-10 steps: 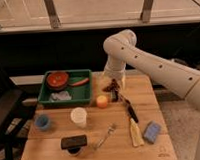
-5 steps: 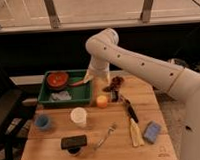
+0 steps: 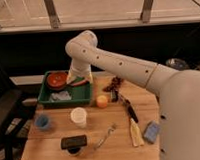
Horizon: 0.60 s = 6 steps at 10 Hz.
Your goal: Place towel in paper cup
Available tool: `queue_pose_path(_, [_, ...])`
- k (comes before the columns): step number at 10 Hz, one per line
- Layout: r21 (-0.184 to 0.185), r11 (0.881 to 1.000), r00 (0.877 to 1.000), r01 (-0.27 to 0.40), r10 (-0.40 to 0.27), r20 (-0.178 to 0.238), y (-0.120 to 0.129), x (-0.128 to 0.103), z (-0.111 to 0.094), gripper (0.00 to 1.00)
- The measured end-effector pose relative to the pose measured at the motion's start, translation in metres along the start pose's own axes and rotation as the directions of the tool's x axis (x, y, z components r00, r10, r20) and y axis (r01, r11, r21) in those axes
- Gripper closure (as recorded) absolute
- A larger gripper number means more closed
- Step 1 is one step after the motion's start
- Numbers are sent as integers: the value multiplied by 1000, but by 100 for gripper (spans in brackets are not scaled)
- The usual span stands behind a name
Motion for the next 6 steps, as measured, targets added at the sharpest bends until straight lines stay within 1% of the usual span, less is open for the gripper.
queue_pose_path(1, [32,999,1000,31,-31,4,-19,3,10,29])
queue_pose_path(2, [53,997,998,53,-54,11,-32,4,18,29])
queue_pose_path(4, [106,989,994,104,-107,31,-61,7,41,29])
queue_pose_path(5, [125,986,992,113,-119,45,-69,7,50,29])
queue_pose_path(6, [134,983,990,123,-132,57,-77,7,57,29])
